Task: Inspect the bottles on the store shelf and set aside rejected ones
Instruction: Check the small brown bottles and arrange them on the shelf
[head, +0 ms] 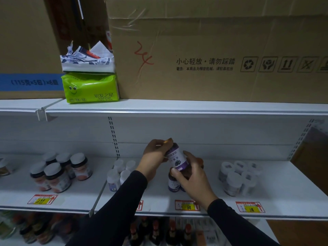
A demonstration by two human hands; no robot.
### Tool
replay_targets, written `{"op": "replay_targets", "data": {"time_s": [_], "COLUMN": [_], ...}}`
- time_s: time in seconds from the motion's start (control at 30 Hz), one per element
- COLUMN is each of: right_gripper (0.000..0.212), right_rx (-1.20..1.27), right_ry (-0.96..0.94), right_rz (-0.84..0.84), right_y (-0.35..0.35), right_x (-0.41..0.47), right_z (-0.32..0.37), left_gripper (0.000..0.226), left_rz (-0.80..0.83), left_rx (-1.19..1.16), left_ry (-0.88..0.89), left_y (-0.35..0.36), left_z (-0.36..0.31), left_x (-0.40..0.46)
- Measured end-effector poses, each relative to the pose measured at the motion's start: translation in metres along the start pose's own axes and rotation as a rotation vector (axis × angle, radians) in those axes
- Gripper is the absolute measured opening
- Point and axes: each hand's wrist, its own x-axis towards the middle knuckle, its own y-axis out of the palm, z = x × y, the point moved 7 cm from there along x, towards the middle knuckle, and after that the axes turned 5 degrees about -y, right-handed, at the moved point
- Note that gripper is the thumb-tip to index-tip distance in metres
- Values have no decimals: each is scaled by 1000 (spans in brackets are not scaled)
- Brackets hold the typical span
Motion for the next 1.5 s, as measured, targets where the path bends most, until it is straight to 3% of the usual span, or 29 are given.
{"op": "replay_targets", "data": {"time_s": [0.1, 0.47, 0.7, 0.9, 1.07, 1.23, 1.37, 1.5], "right_gripper": [67, 43, 48, 78, 74, 75, 69, 71], "right_rx": [-17, -131, -129, -189, -229, -219, -187, -141], "right_ry": [-2, -39, -66, -83, -122, -117, -88, -82], "right_rz": [8, 28, 9, 45, 77, 87, 94, 58], "right_y": [0, 2, -1, -3, 3, 3, 2, -1], "right_x": [2, 5, 6, 8, 9, 7, 4, 6], "right_z": [2, 2, 6, 10, 13, 11, 11, 8], "left_gripper": [41, 29, 45, 27, 50, 45, 31, 68], "left_rz": [-42, 36, 94, 61, 64, 64, 83, 215], "left_rx": [-4, 84, 210, 169, 248, 247, 78, 185], "left_ry": [-2, 29, 69, -125, -255, -277, -123, 122], "left_y": [-1, 7, 12, 8, 4, 2, 3, 8], "left_z": [1, -1, 1, 12, 21, 23, 13, -7], "left_x": [0, 4, 3, 7, 4, 3, 5, -1]}}
